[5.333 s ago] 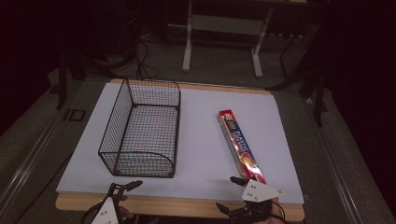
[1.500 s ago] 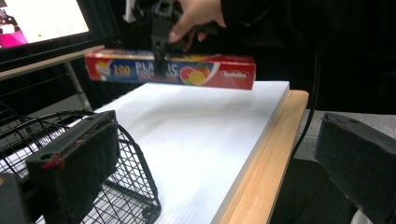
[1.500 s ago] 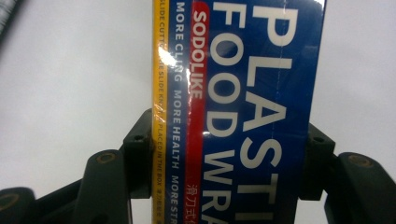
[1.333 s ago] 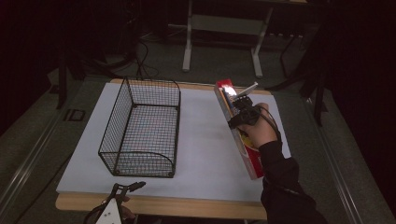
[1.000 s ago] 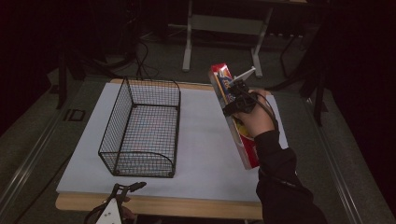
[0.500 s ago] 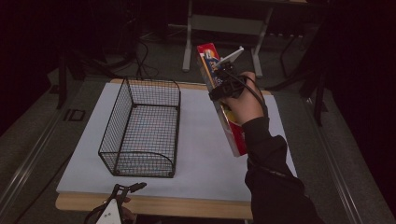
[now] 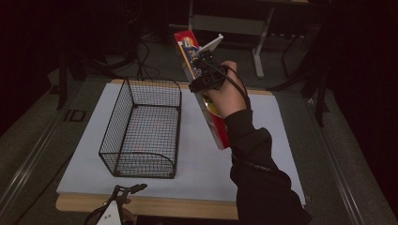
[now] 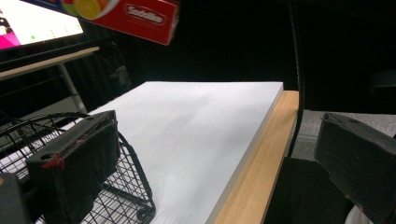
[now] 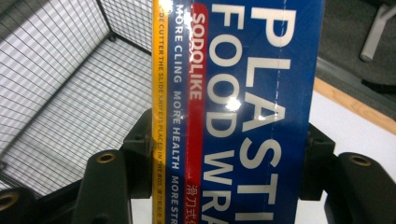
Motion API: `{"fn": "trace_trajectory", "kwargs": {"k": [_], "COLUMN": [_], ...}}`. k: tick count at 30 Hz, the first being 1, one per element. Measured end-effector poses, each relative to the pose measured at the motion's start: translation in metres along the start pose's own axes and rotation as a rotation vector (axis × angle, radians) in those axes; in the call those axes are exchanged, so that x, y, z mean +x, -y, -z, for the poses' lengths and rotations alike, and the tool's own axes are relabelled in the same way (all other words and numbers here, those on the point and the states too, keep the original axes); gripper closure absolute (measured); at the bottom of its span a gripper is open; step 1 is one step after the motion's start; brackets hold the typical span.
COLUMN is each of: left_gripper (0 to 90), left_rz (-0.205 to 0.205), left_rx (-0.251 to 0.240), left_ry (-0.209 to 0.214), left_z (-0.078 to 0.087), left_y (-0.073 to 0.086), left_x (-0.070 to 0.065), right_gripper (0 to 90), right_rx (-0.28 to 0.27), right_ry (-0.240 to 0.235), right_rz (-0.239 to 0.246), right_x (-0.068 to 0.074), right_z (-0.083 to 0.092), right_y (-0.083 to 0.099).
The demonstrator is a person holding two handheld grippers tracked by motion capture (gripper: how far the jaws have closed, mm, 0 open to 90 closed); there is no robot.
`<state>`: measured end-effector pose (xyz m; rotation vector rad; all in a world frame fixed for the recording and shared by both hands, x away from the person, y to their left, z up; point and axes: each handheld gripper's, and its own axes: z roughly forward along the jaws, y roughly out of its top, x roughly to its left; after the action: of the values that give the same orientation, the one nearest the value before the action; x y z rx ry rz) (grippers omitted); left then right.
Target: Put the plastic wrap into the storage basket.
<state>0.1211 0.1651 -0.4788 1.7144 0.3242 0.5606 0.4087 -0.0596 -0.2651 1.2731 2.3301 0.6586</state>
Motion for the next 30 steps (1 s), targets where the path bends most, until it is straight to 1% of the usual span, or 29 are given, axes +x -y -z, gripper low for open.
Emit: {"fn": "trace_trajectory", "kwargs": {"k": [2, 6, 10, 11, 12, 13, 14, 15, 16, 17, 20, 21, 24, 25, 26, 28, 30], "left_gripper": [0.7, 0.7, 0.7, 0.7, 0.7, 0.7, 0.7, 0.7, 0.7, 0.7, 0.7, 0.7, 0.7, 0.7, 0.7, 0.7, 0.7], "left_rz": [0.002, 0.002, 0.002, 0.002, 0.000, 0.000, 0.000, 0.001, 0.003, 0.003, -0.002, -0.005, 0.000, -0.003, -0.003, 0.001, 0.001], "left_rx": [-0.001, -0.002, -0.003, -0.003, -0.003, -0.008, -0.012, -0.012, -0.011, -0.012, -0.010, -0.008, -0.014, -0.015, -0.017, -0.017, -0.017], "left_ry": [0.001, 0.003, 0.005, 0.005, 0.004, 0.002, 0.002, 0.002, 0.002, 0.002, 0.005, 0.003, 0.001, 0.001, 0.002, 0.005, 0.008], "left_z": [0.000, 0.001, 0.001, 0.001, 0.001, 0.002, 0.002, 0.002, 0.002, 0.003, 0.003, 0.003, 0.003, 0.003, 0.004, 0.004, 0.004], "left_y": [0.000, 0.000, 0.000, 0.000, -0.001, -0.001, -0.001, -0.001, -0.001, -0.001, -0.001, -0.001, -0.002, -0.002, -0.002, -0.002, -0.002], "left_x": [0.000, 0.000, 0.000, 0.000, 0.000, 0.000, 0.000, 0.000, 0.000, 0.000, -0.001, -0.001, -0.001, -0.001, -0.002, -0.002, -0.001], "right_gripper": [39.2, 39.2, 39.2, 39.2, 39.2, 39.2, 39.2, 39.2, 39.2, 39.2, 39.2, 39.2, 39.2, 39.2, 39.2, 39.2, 39.2], "right_rx": [-0.014, -0.028, -0.041, -0.041, -0.058, -0.058, -0.076, -0.076, -0.089, -0.089, -0.103, -0.119, -0.123, -0.136, -0.155, -0.159, -0.175], "right_ry": [-0.012, -0.021, -0.049, -0.049, -0.079, -0.079, -0.101, -0.101, -0.112, -0.112, -0.135, -0.155, -0.157, -0.153, -0.155, -0.157, -0.166], "right_rz": [0.000, 0.018, 0.032, 0.032, 0.042, 0.042, 0.039, 0.039, 0.044, 0.044, 0.053, 0.048, 0.050, 0.068, 0.097, 0.105, 0.097], "right_x": [0.006, 0.020, 0.034, 0.034, 0.043, 0.043, 0.050, 0.050, 0.059, 0.059, 0.071, 0.079, 0.083, 0.091, 0.097, 0.100, 0.105], "right_z": [0.000, -0.001, -0.002, -0.002, -0.003, -0.003, -0.004, -0.004, -0.007, -0.007, -0.011, -0.014, -0.016, -0.021, -0.026, -0.028, -0.034], "right_y": [-0.005, -0.014, -0.021, -0.021, -0.023, -0.023, -0.024, -0.024, -0.026, -0.026, -0.027, -0.028, -0.028, -0.028, -0.028, -0.028, -0.028]}}
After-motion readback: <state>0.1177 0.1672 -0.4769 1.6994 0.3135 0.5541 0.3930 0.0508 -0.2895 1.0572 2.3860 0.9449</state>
